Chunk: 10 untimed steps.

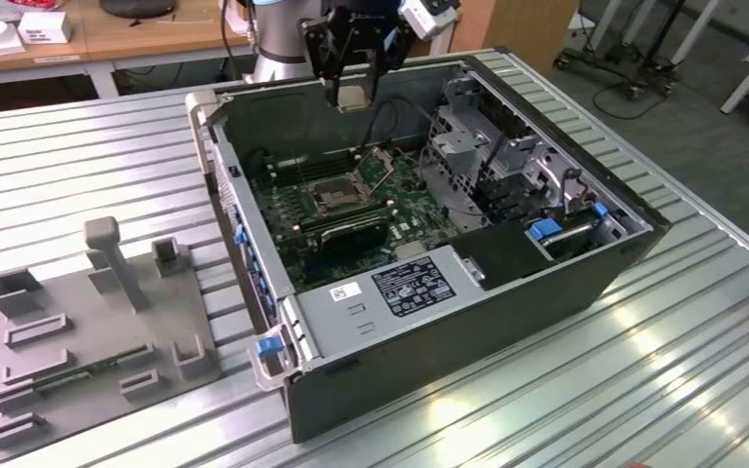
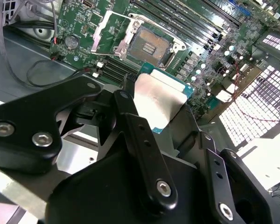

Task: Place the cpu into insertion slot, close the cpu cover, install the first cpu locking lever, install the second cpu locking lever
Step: 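Place the cpu into insertion slot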

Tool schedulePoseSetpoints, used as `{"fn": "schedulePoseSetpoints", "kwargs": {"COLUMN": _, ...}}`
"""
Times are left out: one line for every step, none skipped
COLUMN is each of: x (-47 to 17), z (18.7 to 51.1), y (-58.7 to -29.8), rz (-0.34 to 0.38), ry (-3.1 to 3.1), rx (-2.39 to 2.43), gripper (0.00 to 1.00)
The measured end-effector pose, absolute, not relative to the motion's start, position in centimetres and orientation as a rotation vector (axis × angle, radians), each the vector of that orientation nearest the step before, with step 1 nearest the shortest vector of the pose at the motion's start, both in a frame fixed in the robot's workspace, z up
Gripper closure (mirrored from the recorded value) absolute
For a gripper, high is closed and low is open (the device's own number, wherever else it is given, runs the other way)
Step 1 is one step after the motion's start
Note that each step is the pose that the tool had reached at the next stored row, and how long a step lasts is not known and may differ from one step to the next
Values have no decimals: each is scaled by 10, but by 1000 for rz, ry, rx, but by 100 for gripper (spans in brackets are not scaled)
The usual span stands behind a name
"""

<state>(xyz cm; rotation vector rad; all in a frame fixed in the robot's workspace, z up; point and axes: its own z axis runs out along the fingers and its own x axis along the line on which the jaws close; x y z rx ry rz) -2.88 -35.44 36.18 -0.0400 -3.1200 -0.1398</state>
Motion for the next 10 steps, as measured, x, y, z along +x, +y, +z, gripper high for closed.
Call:
{"fn": "schedulePoseSetpoints", "kwargs": {"x": -29, "z": 362, "y": -354, "rz": -140, "ry": -3120, "rx": -40, "gripper": 46}}
{"fn": "schedulePoseSetpoints", "kwargs": {"x": -29, "z": 362, "y": -354, "rz": -140, "ry": -3120, "rx": -40, "gripper": 46}}
{"fn": "schedulePoseSetpoints", "kwargs": {"x": -29, "z": 362, "y": -354, "rz": -140, "ry": -3120, "rx": -40, "gripper": 46}}
{"fn": "schedulePoseSetpoints", "kwargs": {"x": -29, "z": 361, "y": -354, "rz": -140, "ry": -3120, "rx": -40, "gripper": 46}}
{"fn": "schedulePoseSetpoints", "kwargs": {"x": -29, "z": 361, "y": -354, "rz": -140, "ry": -3120, "rx": -40, "gripper": 46}}
{"fn": "schedulePoseSetpoints", "kwargs": {"x": -29, "z": 360, "y": -354, "rz": -140, "ry": -3120, "rx": -40, "gripper": 46}}
{"fn": "schedulePoseSetpoints", "kwargs": {"x": -29, "z": 360, "y": -354, "rz": -140, "ry": -3120, "rx": -40, "gripper": 46}}
{"fn": "schedulePoseSetpoints", "kwargs": {"x": -29, "z": 360, "y": -354, "rz": -140, "ry": -3120, "rx": -40, "gripper": 46}}
{"fn": "schedulePoseSetpoints", "kwargs": {"x": -29, "z": 360, "y": -354, "rz": -140, "ry": -3120, "rx": -40, "gripper": 46}}
{"fn": "schedulePoseSetpoints", "kwargs": {"x": -29, "z": 359, "y": -354, "rz": -140, "ry": -3120, "rx": -40, "gripper": 46}}
